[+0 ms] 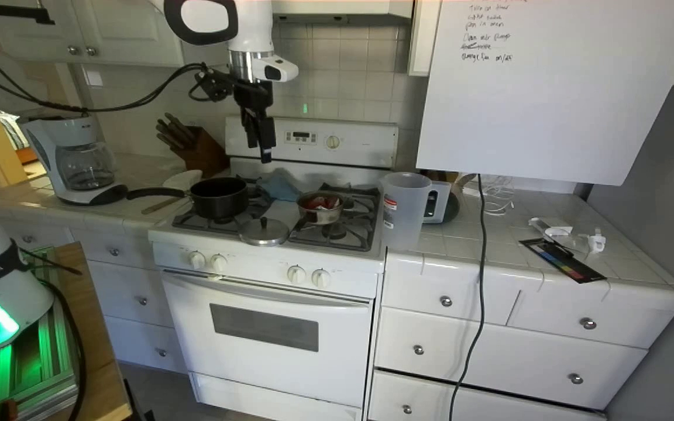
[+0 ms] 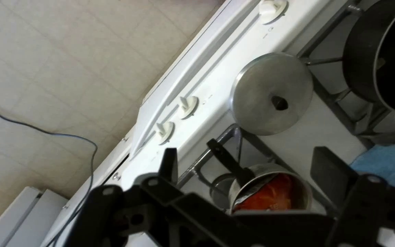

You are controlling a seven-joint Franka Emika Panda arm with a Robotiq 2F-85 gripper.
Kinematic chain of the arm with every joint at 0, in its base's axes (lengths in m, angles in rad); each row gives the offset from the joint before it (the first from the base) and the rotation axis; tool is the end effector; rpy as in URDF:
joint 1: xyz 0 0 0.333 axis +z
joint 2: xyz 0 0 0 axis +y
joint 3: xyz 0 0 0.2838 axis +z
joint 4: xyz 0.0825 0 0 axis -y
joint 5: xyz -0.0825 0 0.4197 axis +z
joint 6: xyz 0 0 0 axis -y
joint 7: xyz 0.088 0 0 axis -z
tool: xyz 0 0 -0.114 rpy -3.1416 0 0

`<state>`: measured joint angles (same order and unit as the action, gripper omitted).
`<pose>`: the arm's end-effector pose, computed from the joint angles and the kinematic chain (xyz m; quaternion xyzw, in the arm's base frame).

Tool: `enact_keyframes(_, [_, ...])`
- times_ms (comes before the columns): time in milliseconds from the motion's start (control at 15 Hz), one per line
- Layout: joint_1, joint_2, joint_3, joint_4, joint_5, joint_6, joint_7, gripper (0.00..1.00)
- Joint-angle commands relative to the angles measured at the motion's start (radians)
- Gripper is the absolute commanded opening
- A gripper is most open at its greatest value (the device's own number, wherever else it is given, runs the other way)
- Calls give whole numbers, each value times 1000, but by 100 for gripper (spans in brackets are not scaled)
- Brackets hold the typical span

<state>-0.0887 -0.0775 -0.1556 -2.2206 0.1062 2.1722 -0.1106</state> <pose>0.5340 -0.1283 0.3528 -0.9940 0.0959 -0.0225 0.0469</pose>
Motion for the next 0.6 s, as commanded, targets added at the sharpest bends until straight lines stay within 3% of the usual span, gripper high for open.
enact_keyframes(0, [1, 19, 22, 12, 14, -9, -7, 100])
enact_keyframes(267, [9, 37, 29, 32, 18, -22, -14, 100])
enact_keyframes(533, [16, 137, 39, 60, 107, 12, -39, 100])
